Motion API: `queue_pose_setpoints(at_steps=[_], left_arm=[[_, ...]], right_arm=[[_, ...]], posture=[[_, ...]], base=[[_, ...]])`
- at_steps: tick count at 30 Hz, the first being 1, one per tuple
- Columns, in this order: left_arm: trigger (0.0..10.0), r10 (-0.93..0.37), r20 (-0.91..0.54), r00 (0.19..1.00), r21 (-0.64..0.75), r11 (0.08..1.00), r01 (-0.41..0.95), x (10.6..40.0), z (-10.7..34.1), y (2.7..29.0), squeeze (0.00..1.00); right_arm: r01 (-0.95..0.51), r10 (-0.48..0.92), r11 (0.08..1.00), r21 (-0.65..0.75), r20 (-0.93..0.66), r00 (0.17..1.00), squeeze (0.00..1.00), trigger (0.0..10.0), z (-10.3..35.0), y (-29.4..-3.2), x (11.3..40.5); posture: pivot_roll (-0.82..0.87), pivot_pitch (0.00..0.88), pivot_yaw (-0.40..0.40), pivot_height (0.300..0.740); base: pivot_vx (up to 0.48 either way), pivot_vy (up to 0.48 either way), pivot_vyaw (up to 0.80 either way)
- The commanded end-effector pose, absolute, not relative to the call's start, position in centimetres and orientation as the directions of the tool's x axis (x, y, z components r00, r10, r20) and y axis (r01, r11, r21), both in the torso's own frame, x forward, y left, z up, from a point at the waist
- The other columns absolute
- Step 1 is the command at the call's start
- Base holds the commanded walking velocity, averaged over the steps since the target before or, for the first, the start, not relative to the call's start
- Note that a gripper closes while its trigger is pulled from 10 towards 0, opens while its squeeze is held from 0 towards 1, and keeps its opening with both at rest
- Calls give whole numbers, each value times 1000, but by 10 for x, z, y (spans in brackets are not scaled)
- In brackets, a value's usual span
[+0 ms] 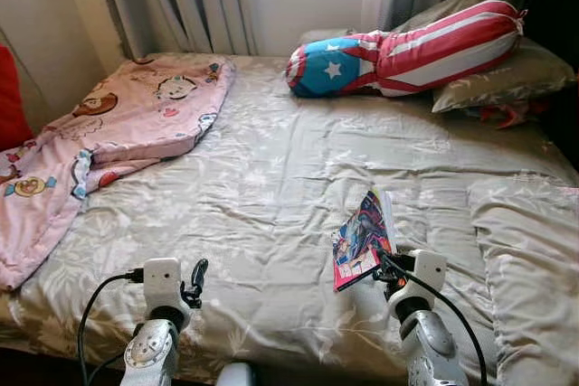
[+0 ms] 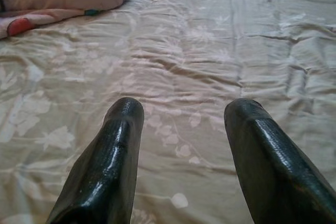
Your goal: Clean up the room
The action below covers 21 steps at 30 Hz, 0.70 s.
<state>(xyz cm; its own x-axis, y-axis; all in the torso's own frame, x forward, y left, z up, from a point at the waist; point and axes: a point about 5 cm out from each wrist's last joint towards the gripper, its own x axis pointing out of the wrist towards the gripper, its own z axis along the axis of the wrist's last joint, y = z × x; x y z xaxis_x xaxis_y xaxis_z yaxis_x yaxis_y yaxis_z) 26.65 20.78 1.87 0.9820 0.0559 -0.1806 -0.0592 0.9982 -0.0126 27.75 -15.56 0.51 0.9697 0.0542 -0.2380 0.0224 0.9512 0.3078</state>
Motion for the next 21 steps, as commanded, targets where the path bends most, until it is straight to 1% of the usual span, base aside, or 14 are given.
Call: queue_pose_setpoints(at_steps=[1,3,7,11,14,16,21], left_arm=[[10000,42,-184,982,-13,999,-45,268,20,207,0],[10000,42,-182,982,-12,999,-44,269,21,207,0],[10000,43,-181,983,-10,999,-45,269,22,208,0],[10000,45,-180,983,-9,999,-47,269,22,208,0],[10000,45,-180,983,-9,999,-47,269,22,208,0],[10000,43,-181,982,-8,999,-45,269,22,208,0],[10000,44,-183,982,-6,999,-46,268,22,208,0]], right_arm=[[1,56,953,303,-181,982,0,10000,17,-154,286],[3,54,953,302,-180,982,0,10000,17,-154,286],[11,47,955,296,-189,981,0,10000,16,-155,286],[9,51,961,278,-209,976,0,10000,14,-154,286],[6,54,958,285,-201,978,0,10000,15,-153,286],[12,48,953,304,-188,981,0,10000,16,-154,287],[11,48,954,300,-187,981,0,10000,17,-154,287]], posture=[[41,0,17,658],[42,0,18,658],[44,0,19,658],[45,0,19,658],[45,0,19,640],[46,0,21,640],[46,0,22,640]], base=[[0,0,0],[0,0,0],[244,0,0],[0,0,0],[0,0,0],[0,0,0],[0,0,0]])
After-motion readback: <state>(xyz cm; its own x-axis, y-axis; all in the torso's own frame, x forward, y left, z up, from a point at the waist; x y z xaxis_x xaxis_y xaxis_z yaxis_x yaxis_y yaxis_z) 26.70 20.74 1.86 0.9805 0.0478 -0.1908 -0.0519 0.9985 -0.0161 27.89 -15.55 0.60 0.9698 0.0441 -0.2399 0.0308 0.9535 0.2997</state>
